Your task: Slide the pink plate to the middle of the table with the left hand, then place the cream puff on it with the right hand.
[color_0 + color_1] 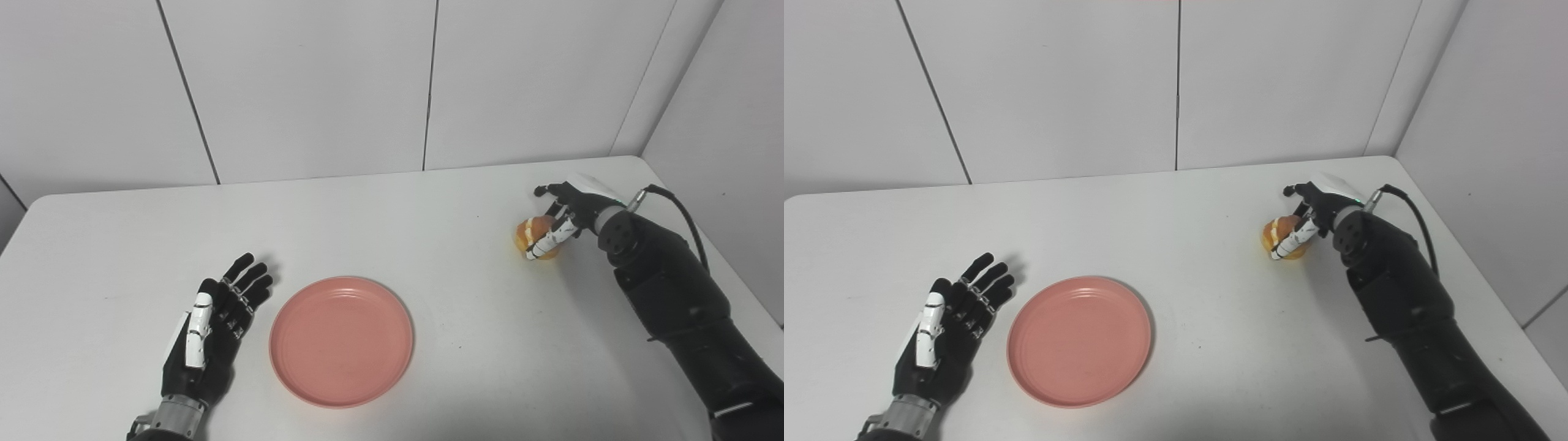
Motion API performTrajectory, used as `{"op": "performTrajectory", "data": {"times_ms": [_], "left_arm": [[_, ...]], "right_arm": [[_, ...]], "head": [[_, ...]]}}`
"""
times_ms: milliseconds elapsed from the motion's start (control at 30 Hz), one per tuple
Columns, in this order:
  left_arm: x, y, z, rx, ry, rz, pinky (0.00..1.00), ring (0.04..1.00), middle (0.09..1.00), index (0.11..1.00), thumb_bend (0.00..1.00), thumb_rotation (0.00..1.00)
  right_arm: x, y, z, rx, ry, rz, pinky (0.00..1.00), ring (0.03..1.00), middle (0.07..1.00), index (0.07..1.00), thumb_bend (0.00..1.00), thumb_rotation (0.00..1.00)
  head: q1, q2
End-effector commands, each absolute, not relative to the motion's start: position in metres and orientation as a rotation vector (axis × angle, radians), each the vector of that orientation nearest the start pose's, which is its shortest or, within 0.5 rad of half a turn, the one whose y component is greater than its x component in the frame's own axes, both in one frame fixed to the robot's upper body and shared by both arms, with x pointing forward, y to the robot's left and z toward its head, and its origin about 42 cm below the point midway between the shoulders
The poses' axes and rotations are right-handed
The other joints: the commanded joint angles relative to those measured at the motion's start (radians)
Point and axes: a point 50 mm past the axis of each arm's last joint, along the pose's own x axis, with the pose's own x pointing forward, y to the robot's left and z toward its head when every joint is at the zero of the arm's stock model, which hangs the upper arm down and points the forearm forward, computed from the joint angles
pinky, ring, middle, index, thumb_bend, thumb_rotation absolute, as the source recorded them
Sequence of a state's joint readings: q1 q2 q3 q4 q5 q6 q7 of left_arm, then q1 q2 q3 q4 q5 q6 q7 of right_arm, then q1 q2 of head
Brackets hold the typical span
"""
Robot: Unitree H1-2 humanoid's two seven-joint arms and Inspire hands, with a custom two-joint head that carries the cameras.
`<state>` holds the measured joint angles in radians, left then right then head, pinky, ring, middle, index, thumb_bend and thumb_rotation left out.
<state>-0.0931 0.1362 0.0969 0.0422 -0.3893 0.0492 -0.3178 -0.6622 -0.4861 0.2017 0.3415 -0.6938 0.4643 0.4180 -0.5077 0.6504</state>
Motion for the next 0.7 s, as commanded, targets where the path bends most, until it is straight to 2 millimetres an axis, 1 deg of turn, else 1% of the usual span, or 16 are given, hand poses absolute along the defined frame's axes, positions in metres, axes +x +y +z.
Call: {"op": "performTrajectory", "data": {"times_ms": [0, 33, 67, 100, 133, 200, 233, 267, 300, 367, 533, 667], "left_arm": [[0.288, 0.269, 0.084, -0.279, 0.071, -0.207, 0.94, 0.883, 0.876, 0.861, 0.45, 1.00], [0.288, 0.270, 0.084, -0.278, 0.071, -0.207, 0.94, 0.882, 0.875, 0.860, 0.45, 1.00], [0.288, 0.270, 0.084, -0.278, 0.071, -0.207, 0.93, 0.880, 0.873, 0.857, 0.45, 1.00], [0.288, 0.270, 0.083, -0.279, 0.071, -0.207, 0.93, 0.878, 0.872, 0.856, 0.45, 1.00], [0.288, 0.270, 0.083, -0.279, 0.071, -0.207, 0.93, 0.879, 0.873, 0.856, 0.45, 1.00], [0.288, 0.270, 0.083, -0.278, 0.073, -0.207, 0.94, 0.888, 0.880, 0.861, 0.45, 1.00], [0.288, 0.270, 0.083, -0.277, 0.072, -0.207, 0.94, 0.889, 0.880, 0.861, 0.45, 1.00], [0.288, 0.270, 0.084, -0.277, 0.072, -0.208, 0.94, 0.882, 0.874, 0.854, 0.45, 1.00], [0.288, 0.270, 0.084, -0.281, 0.071, -0.210, 0.93, 0.880, 0.871, 0.852, 0.45, 1.00], [0.289, 0.269, 0.084, -0.285, 0.071, -0.210, 0.93, 0.882, 0.873, 0.853, 0.45, 1.00], [0.289, 0.268, 0.085, -0.282, 0.068, -0.210, 0.94, 0.883, 0.875, 0.854, 0.45, 1.00], [0.290, 0.266, 0.085, -0.277, 0.069, -0.206, 0.93, 0.882, 0.874, 0.855, 0.45, 1.00]], "right_arm": [[0.481, -0.332, 0.267, -1.203, 0.273, 0.010, 0.55, 0.617, 0.675, 0.631, 0.66, 0.10], [0.481, -0.333, 0.265, -1.209, 0.273, 0.009, 0.55, 0.614, 0.669, 0.604, 0.63, 0.11], [0.482, -0.334, 0.264, -1.213, 0.273, 0.008, 0.52, 0.583, 0.639, 0.549, 0.57, 0.12], [0.482, -0.335, 0.263, -1.216, 0.274, 0.006, 0.49, 0.545, 0.607, 0.521, 0.55, 0.12], [0.482, -0.335, 0.262, -1.221, 0.277, 0.002, 0.45, 0.508, 0.578, 0.504, 0.53, 0.13], [0.482, -0.336, 0.260, -1.227, 0.280, -0.004, 0.42, 0.470, 0.542, 0.492, 0.51, 0.13], [0.483, -0.336, 0.258, -1.225, 0.280, -0.006, 0.41, 0.468, 0.540, 0.492, 0.51, 0.13], [0.483, -0.337, 0.258, -1.224, 0.280, -0.007, 0.38, 0.441, 0.477, 0.517, 0.52, 0.05], [0.482, -0.337, 0.257, -1.222, 0.281, -0.008, 0.37, 0.430, 0.451, 0.527, 0.52, 0.02], [0.482, -0.337, 0.257, -1.220, 0.281, -0.009, 0.37, 0.434, 0.446, 0.528, 0.52, 0.00], [0.479, -0.337, 0.260, -1.222, 0.266, -0.014, 0.38, 0.449, 0.466, 0.513, 0.52, 0.00], [0.473, -0.332, 0.274, -1.220, 0.216, -0.021, 0.39, 0.464, 0.480, 0.502, 0.52, 0.00]], "head": [[0.001, 0.000], [0.001, 0.000], [0.002, 0.001], [0.003, 0.001], [0.003, 0.001], [0.004, 0.001], [0.004, 0.001], [0.004, 0.001], [0.005, 0.000], [0.006, -0.001], [0.008, -0.002], [0.018, -0.004]]}}
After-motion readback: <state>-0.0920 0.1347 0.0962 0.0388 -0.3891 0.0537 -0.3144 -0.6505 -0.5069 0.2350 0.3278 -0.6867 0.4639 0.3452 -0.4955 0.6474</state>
